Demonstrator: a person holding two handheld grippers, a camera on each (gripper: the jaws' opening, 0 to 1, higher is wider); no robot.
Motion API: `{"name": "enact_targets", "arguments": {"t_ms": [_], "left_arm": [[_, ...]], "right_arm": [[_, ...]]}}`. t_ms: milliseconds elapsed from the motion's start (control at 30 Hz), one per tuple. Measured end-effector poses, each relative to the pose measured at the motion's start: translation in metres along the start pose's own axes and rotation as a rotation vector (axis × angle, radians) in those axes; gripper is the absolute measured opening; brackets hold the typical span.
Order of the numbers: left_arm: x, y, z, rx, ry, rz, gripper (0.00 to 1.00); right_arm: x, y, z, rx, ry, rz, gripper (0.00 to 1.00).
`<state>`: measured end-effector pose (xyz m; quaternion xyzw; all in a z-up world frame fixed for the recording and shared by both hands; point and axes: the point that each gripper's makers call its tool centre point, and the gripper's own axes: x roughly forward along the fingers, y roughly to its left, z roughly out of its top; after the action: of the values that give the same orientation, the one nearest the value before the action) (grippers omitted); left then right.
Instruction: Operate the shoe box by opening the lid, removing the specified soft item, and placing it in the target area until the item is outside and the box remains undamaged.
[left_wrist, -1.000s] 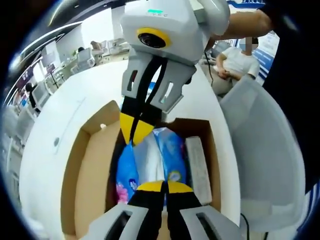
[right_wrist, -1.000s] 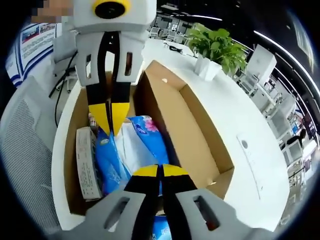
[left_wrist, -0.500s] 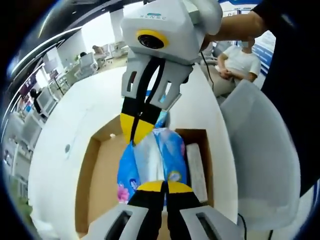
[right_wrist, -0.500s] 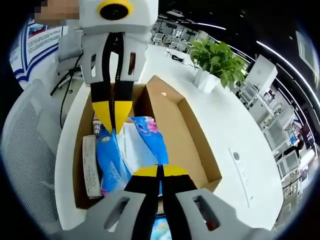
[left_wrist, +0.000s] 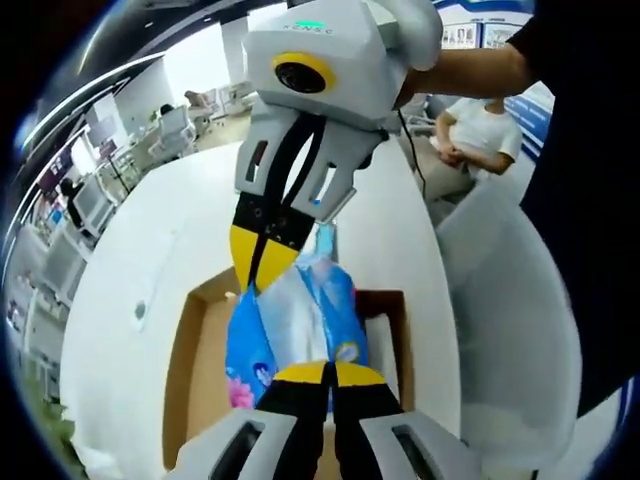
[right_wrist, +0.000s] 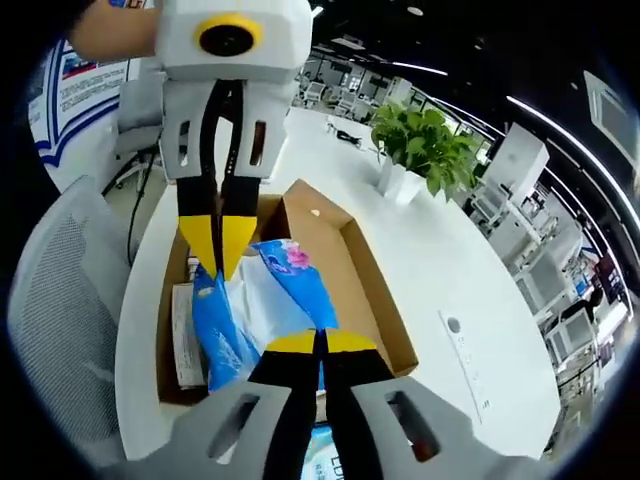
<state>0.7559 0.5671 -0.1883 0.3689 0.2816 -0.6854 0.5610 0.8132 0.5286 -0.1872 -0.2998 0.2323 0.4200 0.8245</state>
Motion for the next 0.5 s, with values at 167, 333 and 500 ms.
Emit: {"name": "enact_targets", "arguments": {"t_ms": [167,333,500], "left_arm": [[0.007,-0.002,0.014,0.021,0.0,-0.01,0.0],[0.016,-0.002,0.028,0.032,-0.008,-0.026,0.0],[0.025,-0.005,0.043,0.048,-0.017,-0.049,0.0]], "right_arm": [[-0.01,-0.004,-0.006,0.007,-0.001,-0.004,0.0],[-0.025,-0.01,-0.018,0.026,0.003,-0.014,0.0],[-0.04,-0.015,-0.03,0.063,-0.005,-0.014,0.0]]}}
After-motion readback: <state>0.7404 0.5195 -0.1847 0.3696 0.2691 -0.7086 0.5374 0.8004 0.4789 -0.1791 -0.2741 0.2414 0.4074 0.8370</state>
